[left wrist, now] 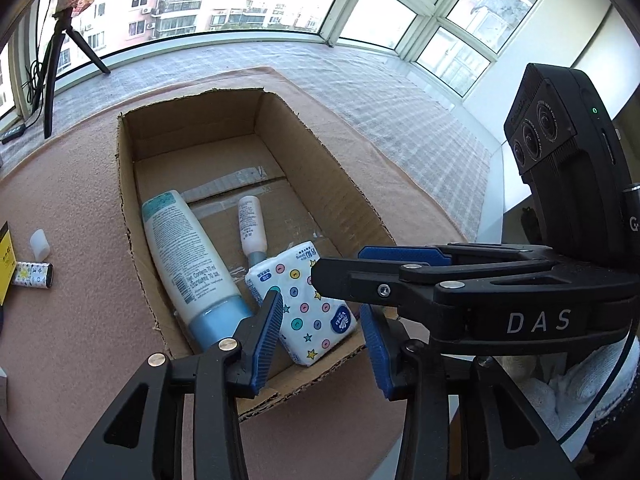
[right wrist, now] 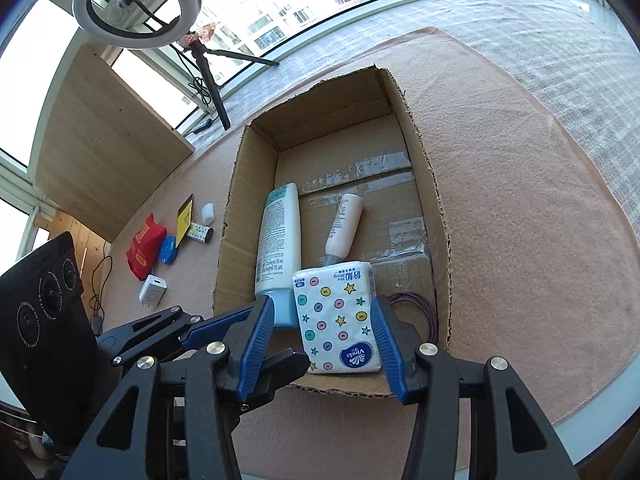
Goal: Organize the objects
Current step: 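Lower the tissue pack into the box and open both tools, then move the right tool to the yellow card on the floor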
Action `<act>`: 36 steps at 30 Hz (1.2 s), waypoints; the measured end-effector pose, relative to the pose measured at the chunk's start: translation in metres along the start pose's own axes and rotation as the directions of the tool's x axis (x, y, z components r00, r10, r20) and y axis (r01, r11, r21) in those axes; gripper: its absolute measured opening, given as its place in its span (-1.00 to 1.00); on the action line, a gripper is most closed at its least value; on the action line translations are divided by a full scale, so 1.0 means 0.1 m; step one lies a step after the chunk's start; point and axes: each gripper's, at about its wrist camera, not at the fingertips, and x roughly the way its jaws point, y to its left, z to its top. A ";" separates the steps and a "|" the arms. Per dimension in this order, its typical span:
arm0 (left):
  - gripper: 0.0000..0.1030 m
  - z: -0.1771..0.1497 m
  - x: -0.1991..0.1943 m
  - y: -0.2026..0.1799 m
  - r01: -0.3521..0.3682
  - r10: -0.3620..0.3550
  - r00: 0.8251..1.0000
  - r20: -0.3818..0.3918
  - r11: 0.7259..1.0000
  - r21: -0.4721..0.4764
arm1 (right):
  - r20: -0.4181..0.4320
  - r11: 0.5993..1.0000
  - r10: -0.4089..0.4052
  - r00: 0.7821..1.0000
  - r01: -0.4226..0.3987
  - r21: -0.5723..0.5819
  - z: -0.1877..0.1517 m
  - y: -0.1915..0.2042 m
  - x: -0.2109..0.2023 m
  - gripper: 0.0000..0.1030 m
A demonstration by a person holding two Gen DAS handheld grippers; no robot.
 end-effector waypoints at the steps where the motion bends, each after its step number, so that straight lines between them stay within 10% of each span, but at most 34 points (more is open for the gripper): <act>1: -0.16 -0.01 -0.02 0.01 -0.003 0.003 1.000 0.002 1.000 -0.005 | 0.002 1.000 -0.002 1.000 0.002 0.002 -0.01 0.00 0.00 -0.08; 24: -0.16 -0.54 -0.99 0.65 -0.069 0.082 0.992 0.099 0.989 -0.128 | 0.041 0.996 0.037 0.998 -0.034 -0.085 -0.13 0.74 0.14 -0.01; 36: -0.16 -1.12 -1.65 1.50 -0.171 0.215 0.970 0.113 0.936 -0.308 | -0.006 0.988 0.054 0.999 -0.054 -0.145 -0.17 1.26 0.47 -0.01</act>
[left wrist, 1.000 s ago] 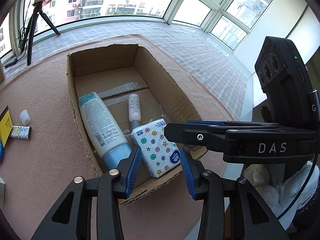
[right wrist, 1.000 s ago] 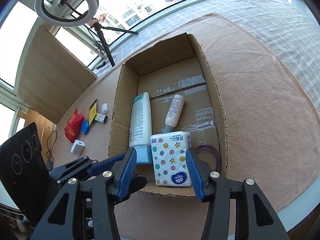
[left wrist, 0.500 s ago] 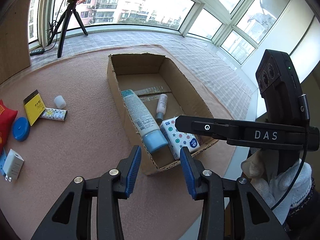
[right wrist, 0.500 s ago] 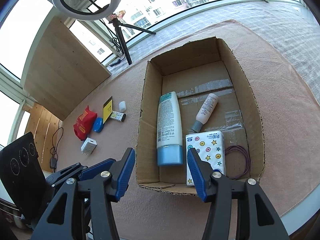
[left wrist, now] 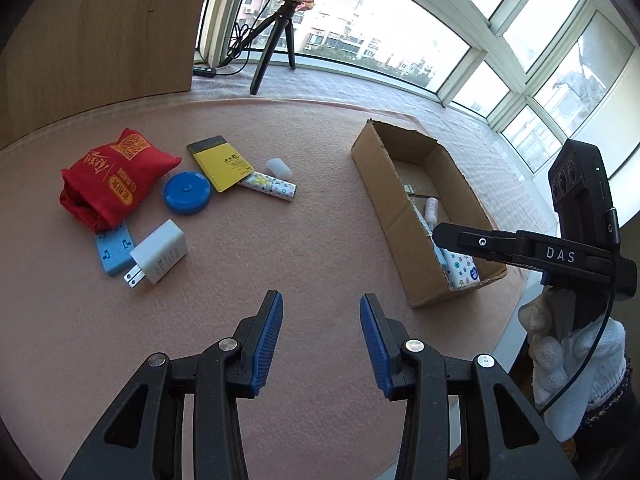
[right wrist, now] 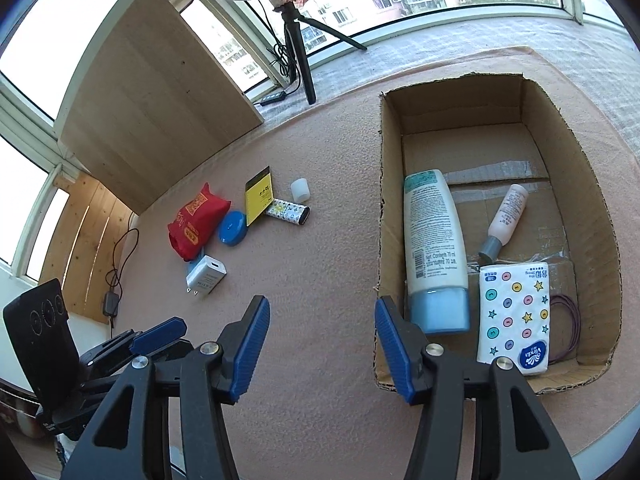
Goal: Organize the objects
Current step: 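Move the right tool to the yellow card on the floor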
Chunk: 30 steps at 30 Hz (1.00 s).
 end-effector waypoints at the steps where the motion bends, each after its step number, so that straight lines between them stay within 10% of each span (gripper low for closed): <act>1: -0.16 -0.01 -0.03 0.08 -0.006 0.006 1.000 0.005 1.000 -0.015 | -0.006 1.000 0.000 1.000 0.000 -0.007 0.01 0.05 0.04 -0.01; 30: -0.13 -0.16 -0.20 0.64 -0.079 0.080 0.997 0.020 0.993 -0.085 | -0.147 0.969 -0.108 0.983 0.070 -0.238 1.04 0.93 1.20 0.20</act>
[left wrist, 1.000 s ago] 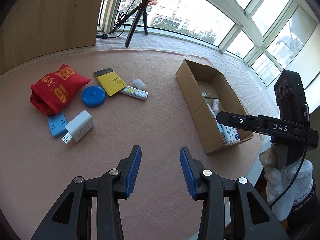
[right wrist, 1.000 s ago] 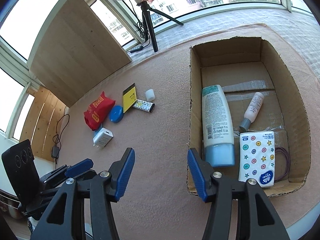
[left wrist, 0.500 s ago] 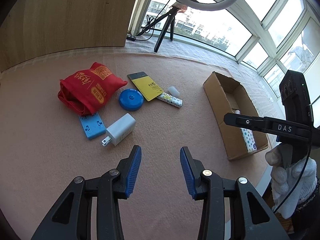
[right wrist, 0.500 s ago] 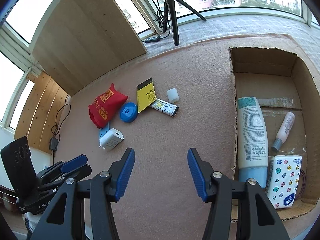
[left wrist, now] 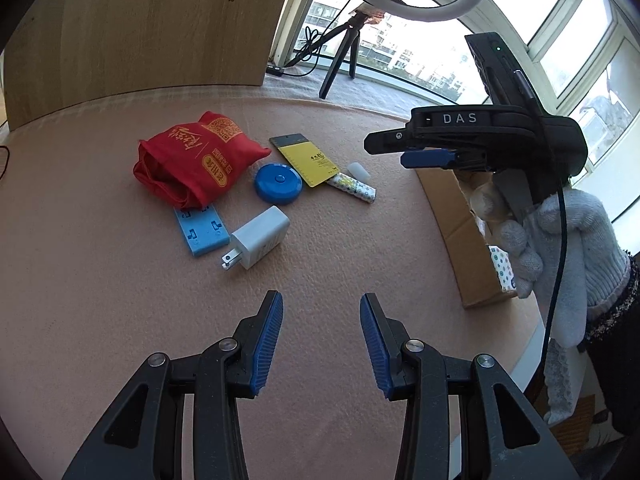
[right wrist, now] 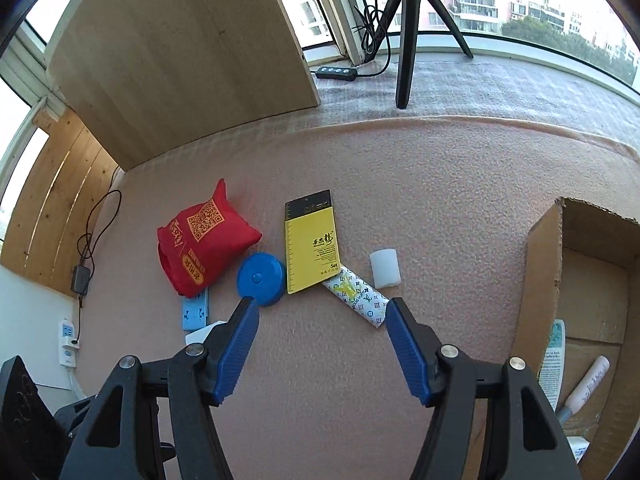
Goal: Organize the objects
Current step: 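Move the right tool to the yellow card on the floor, then close the right tool on the yellow card and lift it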
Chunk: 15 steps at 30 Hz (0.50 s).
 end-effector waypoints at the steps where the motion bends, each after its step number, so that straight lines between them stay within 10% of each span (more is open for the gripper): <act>1: -0.09 -0.03 -0.01 0.04 -0.004 0.004 1.000 -0.001 1.000 -0.009 | -0.012 1.000 -0.005 1.000 0.005 -0.005 0.05 0.02 0.07 0.20; 15: 0.04 -0.34 -0.17 0.48 -0.023 0.022 1.000 -0.010 0.993 -0.112 | -0.123 0.991 -0.133 0.984 0.128 -0.043 0.42 0.24 0.81 0.20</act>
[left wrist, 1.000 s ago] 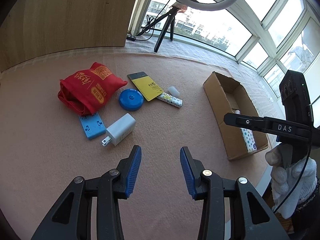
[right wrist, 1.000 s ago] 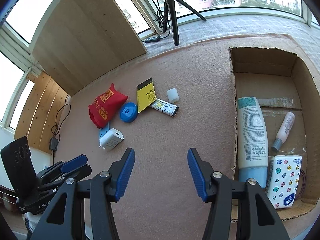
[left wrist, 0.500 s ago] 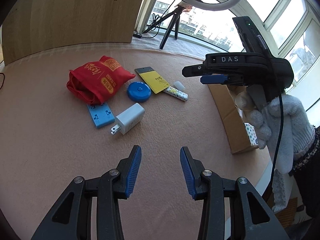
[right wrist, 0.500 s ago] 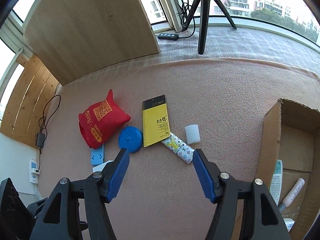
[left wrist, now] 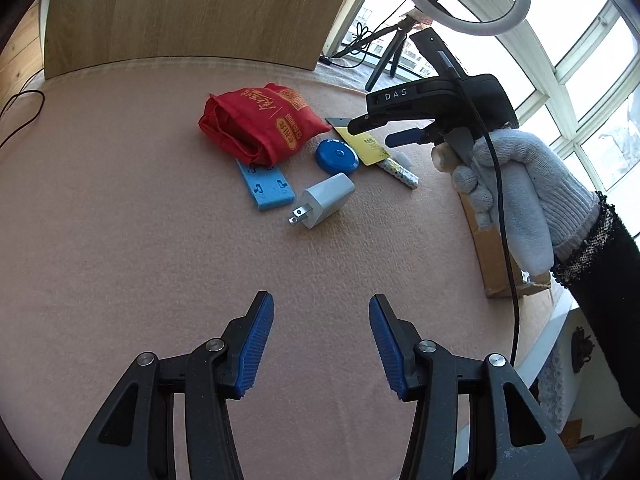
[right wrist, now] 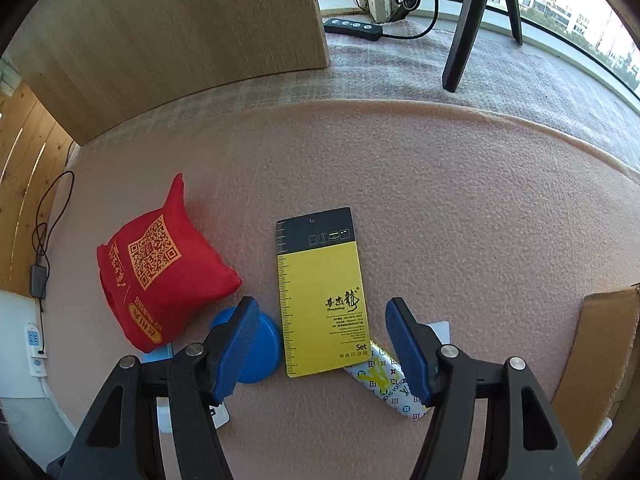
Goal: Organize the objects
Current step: 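Close the right tool on the yellow card and lift it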
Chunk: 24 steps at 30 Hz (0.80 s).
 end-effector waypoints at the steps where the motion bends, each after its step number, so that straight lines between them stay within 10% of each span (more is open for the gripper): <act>1: 0.04 -0.01 -0.01 0.03 -0.001 0.001 1.000 -0.001 1.000 -0.005 | -0.001 1.000 -0.006 1.000 0.006 0.002 0.02 0.00 0.02 0.20; 24: 0.04 0.02 0.04 0.16 0.021 -0.022 1.000 -0.015 0.999 -0.035 | -0.026 0.983 -0.140 0.990 0.136 -0.123 -0.03 0.15 0.21 0.12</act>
